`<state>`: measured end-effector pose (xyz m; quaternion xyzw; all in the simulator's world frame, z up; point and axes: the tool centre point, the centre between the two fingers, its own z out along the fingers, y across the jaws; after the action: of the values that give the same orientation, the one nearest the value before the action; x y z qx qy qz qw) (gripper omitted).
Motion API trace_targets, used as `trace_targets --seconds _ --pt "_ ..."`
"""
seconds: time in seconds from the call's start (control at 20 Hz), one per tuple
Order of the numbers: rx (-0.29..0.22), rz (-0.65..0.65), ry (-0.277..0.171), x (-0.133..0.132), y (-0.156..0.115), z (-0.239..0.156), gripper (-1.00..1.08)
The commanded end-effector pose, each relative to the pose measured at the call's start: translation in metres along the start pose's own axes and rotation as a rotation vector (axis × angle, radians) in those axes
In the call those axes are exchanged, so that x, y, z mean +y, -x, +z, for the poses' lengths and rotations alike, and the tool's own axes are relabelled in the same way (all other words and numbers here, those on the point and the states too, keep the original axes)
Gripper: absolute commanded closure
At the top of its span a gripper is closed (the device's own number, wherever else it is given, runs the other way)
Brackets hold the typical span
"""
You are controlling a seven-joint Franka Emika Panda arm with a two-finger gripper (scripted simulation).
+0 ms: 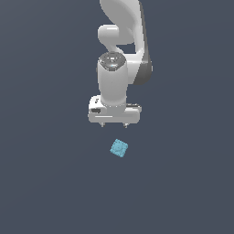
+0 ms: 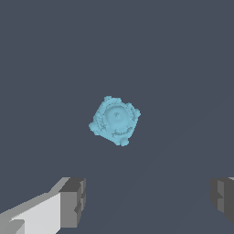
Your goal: Pick up the object and move it to a goal position.
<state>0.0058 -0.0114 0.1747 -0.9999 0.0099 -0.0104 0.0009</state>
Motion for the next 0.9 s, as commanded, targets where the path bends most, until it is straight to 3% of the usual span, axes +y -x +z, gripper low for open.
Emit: trace_targets --seconds 0.0,0.45,0.85 --pt "0.0 0.0 0.0 0.0 0.0 0.0 -0.92" --pt "-0.021 -0.062 0.013 -0.024 0.007 0.005 -0.92" --pt "-0.021 -0.038 0.011 -0.024 0.005 0.008 -0.92"
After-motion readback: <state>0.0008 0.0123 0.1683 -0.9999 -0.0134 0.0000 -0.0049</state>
